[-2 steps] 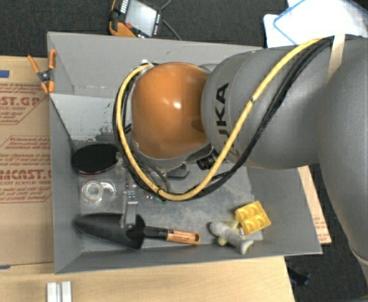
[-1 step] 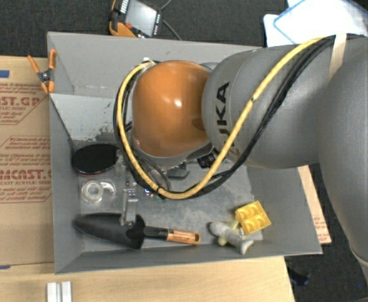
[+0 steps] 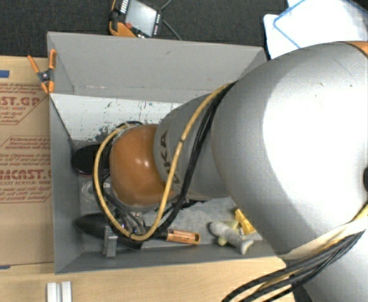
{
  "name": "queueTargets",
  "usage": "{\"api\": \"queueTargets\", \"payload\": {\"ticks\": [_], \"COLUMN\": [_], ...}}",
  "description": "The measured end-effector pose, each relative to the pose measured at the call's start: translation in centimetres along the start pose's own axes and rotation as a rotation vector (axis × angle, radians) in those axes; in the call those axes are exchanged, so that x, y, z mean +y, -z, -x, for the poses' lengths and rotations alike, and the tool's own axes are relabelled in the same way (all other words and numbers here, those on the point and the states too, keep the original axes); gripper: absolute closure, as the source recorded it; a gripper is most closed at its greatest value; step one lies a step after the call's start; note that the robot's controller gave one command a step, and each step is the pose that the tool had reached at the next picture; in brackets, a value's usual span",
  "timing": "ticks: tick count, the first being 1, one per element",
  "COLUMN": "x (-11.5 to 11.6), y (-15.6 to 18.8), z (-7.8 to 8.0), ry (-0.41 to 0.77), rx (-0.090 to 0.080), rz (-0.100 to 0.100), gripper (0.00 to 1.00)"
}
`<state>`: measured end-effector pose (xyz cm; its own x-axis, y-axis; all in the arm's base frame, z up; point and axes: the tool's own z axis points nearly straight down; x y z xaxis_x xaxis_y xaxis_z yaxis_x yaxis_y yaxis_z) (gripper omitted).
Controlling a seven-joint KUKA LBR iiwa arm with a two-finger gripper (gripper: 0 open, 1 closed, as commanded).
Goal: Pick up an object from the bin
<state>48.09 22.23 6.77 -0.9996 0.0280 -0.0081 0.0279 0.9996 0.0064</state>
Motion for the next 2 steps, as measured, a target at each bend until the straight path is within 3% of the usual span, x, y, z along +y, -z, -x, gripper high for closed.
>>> {"api": "queueTargets", "payload": {"ticks": [1,2], "x": [1.8,1.6], "y": [9.2,3.0], "z": [-0.2,-0.2], "ry": [0.1,-0.063], "rx": [-0.005,0.01], "rz": [0.001,-0.006], "gripper": [0.0,0.0]}}
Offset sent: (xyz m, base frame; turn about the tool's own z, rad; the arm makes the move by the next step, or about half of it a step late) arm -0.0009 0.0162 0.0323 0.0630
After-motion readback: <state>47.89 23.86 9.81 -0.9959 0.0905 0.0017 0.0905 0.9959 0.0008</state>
